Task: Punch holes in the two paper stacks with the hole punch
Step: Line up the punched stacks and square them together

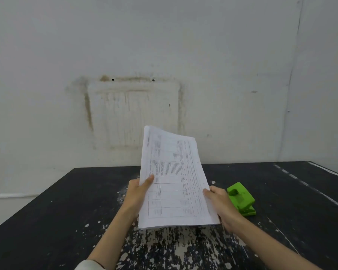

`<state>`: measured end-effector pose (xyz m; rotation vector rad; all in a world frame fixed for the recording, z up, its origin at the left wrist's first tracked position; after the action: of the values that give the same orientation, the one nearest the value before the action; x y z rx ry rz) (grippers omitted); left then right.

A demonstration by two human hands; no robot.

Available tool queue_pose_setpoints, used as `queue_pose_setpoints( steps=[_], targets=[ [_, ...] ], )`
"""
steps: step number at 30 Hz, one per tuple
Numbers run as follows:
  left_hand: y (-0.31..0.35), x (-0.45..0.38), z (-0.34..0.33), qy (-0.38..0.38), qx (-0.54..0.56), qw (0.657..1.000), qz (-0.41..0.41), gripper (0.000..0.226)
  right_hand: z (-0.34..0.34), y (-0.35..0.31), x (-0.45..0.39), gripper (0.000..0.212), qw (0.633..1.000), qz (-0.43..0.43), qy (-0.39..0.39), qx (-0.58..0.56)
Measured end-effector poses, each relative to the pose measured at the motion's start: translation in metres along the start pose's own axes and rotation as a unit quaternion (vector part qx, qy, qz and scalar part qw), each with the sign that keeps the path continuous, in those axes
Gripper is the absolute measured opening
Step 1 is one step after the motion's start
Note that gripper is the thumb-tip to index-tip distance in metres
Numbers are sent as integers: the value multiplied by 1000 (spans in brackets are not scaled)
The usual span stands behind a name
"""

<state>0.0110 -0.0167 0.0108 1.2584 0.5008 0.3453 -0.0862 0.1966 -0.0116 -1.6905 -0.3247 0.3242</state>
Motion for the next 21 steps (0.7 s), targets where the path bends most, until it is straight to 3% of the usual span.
queue_pose_setpoints(
  steps=[6,16,21],
  targets=[
    [-7,-11,-6,-12,6,999,44,17,1,0,-8,25,996,43,27,70],
    [22,-30,7,43,-4,995,-95,7,-5,-19,-19,24,985,163,43,-29],
    [14,-36,2,44,12,993,-113,7,-13,-5,-22,15,980,184,65,-23]
  ],
)
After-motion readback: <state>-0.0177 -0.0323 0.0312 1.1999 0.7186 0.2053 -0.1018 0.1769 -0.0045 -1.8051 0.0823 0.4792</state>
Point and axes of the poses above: each hand's wrist, its own x-axis away from the middle knuckle, its own z-axis out of the back of the hand, y = z × x, the point moved 5 cm from there along -x, towards the middle knuckle, and after that the axes turned 15 degrees about -x, right-handed, at the moved point
